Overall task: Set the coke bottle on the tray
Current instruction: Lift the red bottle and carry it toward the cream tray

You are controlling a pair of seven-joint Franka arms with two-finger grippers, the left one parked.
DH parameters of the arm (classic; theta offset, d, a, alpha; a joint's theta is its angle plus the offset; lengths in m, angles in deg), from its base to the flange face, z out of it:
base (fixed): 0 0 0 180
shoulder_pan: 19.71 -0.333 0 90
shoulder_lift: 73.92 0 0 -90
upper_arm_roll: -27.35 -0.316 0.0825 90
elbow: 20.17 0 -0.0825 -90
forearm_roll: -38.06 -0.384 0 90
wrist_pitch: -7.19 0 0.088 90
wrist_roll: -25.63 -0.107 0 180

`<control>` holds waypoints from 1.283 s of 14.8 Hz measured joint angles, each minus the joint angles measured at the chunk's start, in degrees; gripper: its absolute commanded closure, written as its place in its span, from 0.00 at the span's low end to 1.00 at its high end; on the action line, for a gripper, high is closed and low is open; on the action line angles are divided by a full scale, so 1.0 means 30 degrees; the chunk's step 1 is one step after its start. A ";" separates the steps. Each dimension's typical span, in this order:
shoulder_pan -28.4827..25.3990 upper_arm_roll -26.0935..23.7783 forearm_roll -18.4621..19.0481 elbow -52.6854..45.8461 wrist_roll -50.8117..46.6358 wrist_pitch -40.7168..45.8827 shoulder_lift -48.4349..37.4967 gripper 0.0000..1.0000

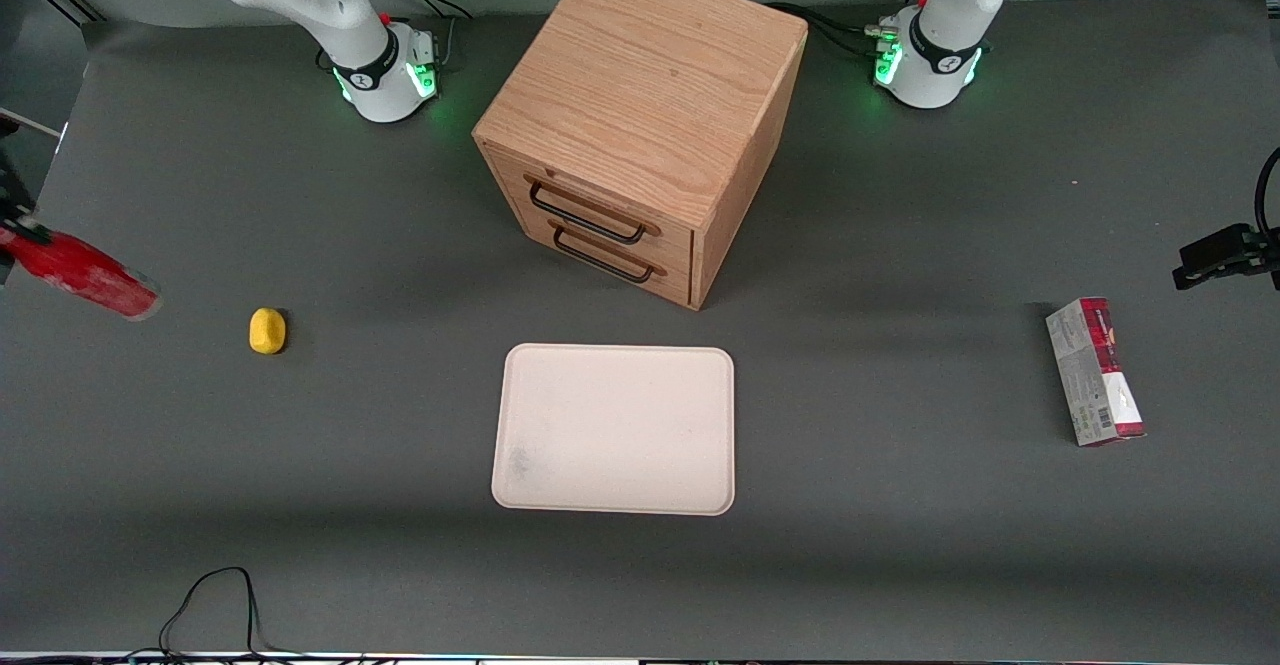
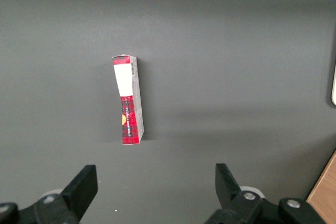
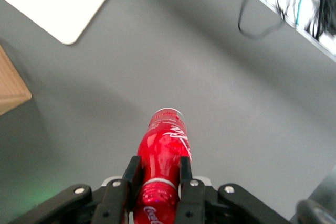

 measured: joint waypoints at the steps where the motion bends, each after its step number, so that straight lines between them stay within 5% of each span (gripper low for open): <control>1: -0.0041 -0.0890 -0.0027 -0.1070 -0.0613 0.0006 0.0936 1.00; 11: -0.0100 -0.8305 -0.0091 -0.5177 -0.6660 0.0061 0.4892 1.00; 19: -0.0719 -0.8946 -0.0087 -0.5302 -0.7525 -0.0913 0.6318 1.00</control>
